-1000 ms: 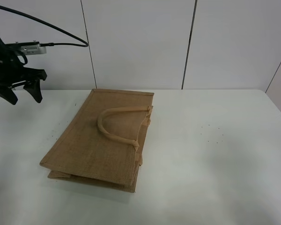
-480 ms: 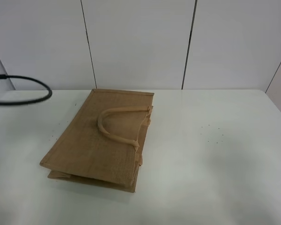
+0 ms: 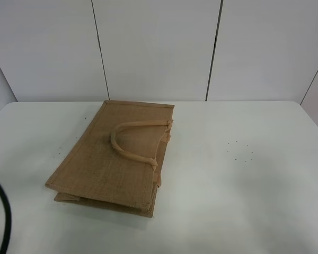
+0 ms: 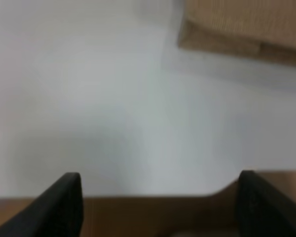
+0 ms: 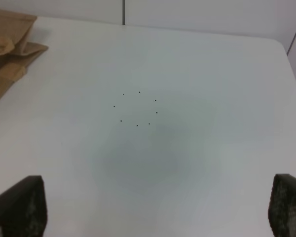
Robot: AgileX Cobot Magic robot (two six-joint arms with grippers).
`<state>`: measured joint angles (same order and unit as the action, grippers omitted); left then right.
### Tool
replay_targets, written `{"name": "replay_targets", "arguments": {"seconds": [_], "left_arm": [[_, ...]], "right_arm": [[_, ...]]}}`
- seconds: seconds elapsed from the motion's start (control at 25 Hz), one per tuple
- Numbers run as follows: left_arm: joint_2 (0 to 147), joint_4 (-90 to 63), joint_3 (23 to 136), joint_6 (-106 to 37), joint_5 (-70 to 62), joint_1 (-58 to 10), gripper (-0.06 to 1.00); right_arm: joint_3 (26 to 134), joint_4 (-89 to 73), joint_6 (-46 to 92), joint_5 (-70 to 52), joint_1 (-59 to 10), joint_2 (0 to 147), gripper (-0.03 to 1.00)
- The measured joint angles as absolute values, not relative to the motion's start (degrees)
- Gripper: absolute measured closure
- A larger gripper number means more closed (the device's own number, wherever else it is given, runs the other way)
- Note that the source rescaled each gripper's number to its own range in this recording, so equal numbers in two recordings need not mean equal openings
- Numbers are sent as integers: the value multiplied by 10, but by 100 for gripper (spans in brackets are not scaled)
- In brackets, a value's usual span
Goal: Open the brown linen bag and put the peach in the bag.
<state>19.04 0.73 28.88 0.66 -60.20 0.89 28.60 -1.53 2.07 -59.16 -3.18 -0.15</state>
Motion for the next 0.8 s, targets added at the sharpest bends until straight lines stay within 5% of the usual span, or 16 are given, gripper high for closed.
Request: {"name": "replay_targets", "arguments": {"seconds": [0.32,0.8], "left_arm": [[15,7,289,6,-602,9,-6],[-2,7,289,6,-603,9,-6]], "right_arm": [[286,-15,21,-592,-32,-2,-3],[286,-15,21,-592,-32,-2,-3]]}}
